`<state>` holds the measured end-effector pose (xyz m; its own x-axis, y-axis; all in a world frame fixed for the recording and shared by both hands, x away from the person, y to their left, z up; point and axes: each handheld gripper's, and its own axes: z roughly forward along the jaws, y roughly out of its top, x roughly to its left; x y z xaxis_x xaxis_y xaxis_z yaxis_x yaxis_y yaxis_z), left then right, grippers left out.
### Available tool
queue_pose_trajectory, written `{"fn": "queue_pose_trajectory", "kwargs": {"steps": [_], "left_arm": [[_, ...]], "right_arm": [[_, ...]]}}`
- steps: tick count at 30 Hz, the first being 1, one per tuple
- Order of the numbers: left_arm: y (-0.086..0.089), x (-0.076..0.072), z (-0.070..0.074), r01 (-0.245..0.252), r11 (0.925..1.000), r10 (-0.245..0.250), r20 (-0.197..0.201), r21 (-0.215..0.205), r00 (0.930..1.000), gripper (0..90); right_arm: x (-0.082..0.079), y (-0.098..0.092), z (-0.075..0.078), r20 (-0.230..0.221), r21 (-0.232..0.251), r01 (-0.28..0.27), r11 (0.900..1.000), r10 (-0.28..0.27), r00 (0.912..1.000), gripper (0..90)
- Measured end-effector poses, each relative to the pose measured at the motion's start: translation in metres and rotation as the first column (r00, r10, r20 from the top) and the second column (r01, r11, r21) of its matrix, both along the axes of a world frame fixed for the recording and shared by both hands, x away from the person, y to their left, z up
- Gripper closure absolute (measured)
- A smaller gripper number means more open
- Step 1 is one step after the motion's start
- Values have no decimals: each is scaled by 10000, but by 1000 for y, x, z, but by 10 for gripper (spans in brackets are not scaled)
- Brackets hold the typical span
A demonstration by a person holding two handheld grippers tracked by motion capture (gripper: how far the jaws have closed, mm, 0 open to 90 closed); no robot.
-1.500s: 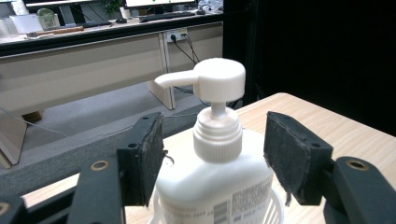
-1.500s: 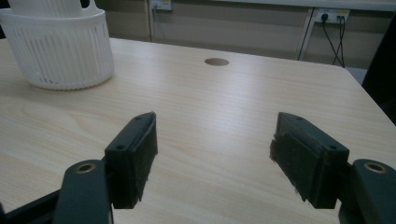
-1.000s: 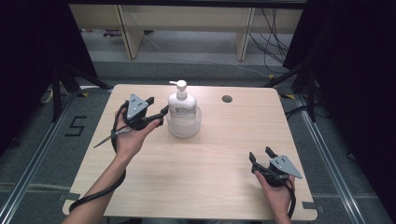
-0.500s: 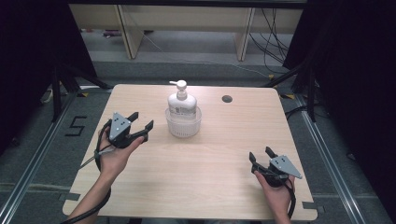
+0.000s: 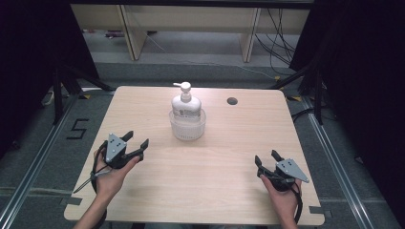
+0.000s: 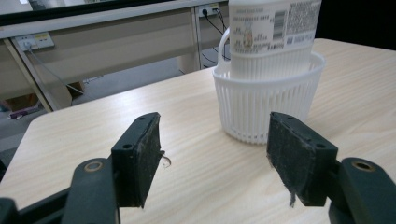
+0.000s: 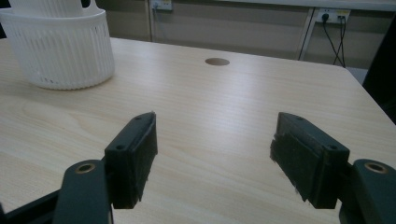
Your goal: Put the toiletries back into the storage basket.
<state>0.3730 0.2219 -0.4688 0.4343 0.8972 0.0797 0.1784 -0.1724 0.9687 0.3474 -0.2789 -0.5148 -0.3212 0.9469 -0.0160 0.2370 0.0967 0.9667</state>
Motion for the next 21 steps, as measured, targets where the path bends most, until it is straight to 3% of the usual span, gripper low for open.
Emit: {"fn": "queue_pose_trajectory", "kwargs": {"steps": [1, 4, 8, 15, 18, 21], "left_arm": [[1, -1, -2, -16, 10000, 16, -18, 3, 10000, 346], [4, -2, -11, -27, 10000, 26, -109, -23, 9999, 346], [9, -5, -24, -137, 9999, 135, -256, -75, 9996, 346], [16, -8, -43, -314, 9994, 309, -333, -143, 9990, 344], [20, -9, -47, -399, 9989, 390, -344, -256, 9986, 343], [22, -10, -53, -469, 9979, 455, -321, -443, 9984, 343]], "right_arm": [[-1, 1, 0, -104, 172, 44, 9998, -42, 9999, 312], [0, 0, 0, 20, -120, 102, 9999, -102, 9999, 311], [-1, 1, 0, -72, 64, 82, 9999, -81, 9999, 312], [-1, -1, 1, 32, -102, 72, 9999, -72, 10000, 311], [-1, 1, 0, -125, 146, 56, 9999, -55, 9999, 311], [-1, 0, 1, -83, -114, 8, 9999, -9, 10000, 311]]}}
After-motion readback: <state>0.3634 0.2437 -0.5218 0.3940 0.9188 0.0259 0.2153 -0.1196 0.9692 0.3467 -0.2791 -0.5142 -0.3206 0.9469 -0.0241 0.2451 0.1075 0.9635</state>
